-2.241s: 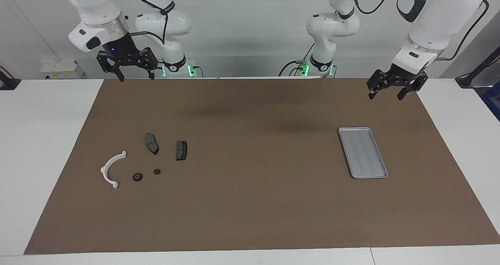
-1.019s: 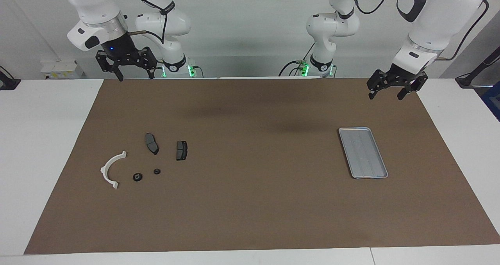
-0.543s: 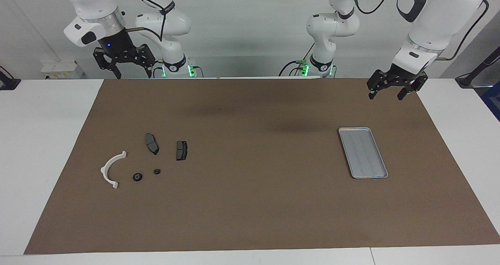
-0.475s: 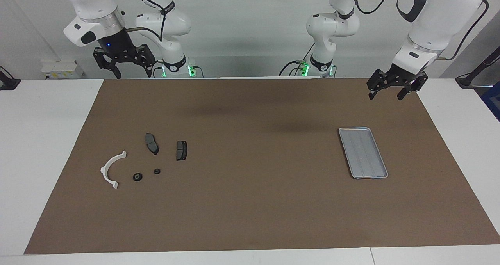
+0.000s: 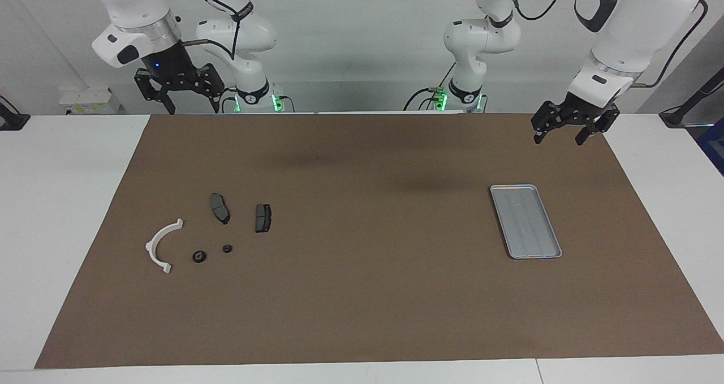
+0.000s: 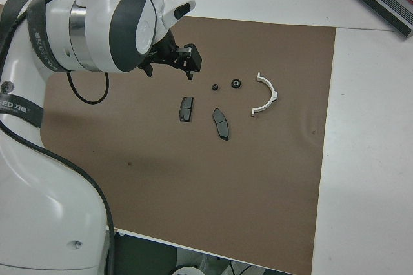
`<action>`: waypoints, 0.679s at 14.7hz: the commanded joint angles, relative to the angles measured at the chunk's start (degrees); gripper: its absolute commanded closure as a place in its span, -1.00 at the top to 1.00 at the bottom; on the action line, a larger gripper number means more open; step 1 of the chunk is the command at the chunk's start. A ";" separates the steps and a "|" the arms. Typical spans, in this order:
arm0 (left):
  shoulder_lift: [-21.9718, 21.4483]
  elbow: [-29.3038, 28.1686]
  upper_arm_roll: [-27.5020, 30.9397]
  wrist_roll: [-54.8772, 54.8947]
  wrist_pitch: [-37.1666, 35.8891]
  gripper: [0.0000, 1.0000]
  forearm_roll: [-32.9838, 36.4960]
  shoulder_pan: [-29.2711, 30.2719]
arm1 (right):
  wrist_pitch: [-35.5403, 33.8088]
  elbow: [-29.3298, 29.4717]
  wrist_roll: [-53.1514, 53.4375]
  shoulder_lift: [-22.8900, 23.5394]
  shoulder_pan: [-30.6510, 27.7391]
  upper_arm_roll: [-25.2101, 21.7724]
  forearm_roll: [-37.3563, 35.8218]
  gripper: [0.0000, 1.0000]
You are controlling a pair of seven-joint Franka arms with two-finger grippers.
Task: Pick bearing gear from pile to tray
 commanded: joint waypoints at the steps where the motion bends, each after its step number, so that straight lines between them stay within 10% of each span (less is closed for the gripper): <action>1: -1.08 -1.12 0.15 -0.32 0.01 1.00 -0.23 -0.17 | -1.07 -0.06 0.60 -0.67 -0.98 0.28 1.43 1.00; 10: -1.08 -1.12 0.16 -0.32 0.01 1.00 -0.32 -0.17 | -1.07 -0.06 0.51 -0.76 -0.89 -0.33 1.43 1.00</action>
